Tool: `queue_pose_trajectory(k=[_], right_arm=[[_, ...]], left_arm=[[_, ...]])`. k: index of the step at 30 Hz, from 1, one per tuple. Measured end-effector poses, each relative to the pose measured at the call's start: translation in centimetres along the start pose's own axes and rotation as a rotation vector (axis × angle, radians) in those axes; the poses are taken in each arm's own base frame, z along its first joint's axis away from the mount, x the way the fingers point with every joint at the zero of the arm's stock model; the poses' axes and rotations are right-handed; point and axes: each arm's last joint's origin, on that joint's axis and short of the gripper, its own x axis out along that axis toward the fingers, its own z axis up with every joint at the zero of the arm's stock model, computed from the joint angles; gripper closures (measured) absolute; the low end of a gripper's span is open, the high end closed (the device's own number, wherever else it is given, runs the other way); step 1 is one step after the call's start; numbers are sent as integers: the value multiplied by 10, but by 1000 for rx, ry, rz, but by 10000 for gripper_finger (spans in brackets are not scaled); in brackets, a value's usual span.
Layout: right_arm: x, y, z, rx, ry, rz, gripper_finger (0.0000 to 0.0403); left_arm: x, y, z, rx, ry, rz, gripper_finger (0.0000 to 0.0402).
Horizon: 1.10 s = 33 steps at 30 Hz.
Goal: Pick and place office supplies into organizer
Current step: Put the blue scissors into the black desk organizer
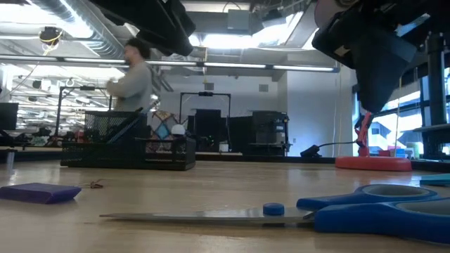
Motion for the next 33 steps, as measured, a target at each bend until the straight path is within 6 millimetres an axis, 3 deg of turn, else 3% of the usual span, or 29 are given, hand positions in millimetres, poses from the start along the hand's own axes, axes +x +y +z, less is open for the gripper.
queue_pose_trajectory(k=[5, 13, 24, 33], right_arm=[[5, 0, -1, -18, 11, -15, 173], [36, -2, -12, -61, 108, -51, 179], [39, -2, -13, -65, 116, -54, 234], [49, -3, -16, -90, 141, -62, 241]], left_arm=[[0, 0, 0, -12, 5, 1, 268], [0, 0, -1, -12, 9, 1, 268], [0, 0, -1, -12, 9, 1, 268], [0, 0, -1, -12, 10, 1, 268]])
